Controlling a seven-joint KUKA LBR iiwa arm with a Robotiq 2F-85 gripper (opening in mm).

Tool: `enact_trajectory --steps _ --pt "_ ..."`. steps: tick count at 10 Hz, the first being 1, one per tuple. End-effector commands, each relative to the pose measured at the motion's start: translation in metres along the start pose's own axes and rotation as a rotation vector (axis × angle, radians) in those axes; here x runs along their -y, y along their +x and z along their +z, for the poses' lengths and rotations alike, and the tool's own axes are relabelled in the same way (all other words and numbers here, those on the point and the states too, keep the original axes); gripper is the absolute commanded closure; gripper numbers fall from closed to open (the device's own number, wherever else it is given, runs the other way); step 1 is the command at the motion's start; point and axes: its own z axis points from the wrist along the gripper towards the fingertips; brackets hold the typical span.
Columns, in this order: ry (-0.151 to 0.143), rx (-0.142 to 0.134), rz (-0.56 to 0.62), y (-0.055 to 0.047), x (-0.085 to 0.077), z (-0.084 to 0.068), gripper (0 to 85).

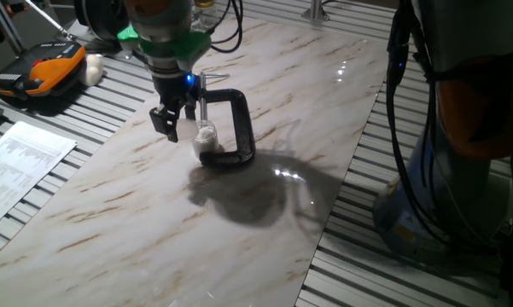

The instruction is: Unscrew the lid from the jar

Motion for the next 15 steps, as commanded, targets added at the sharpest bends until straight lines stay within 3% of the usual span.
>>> enact_trajectory --steps 1,2,4,5,7,10,13,15 --pt "-0.004 0.005 0.002 -0.001 -0.001 0.003 85.0" --pt "-0.01 0.008 0.01 0.0 -0.004 0.005 85.0" --pt "0.014 0.018 0.026 0.005 -0.01 0.011 85.0" --pt "0.012 0.016 0.046 0.007 -0.012 0.013 85.0" --pt "0.013 0.007 0.076 0.01 -0.016 0.019 85.0" --pt "0.011 -0.03 0.126 0.012 -0.018 0.024 85.0" --pt "0.03 -0.006 0.142 0.016 -0.024 0.038 85.0" --pt "0.05 0.036 0.118 0.015 -0.024 0.043 85.0"
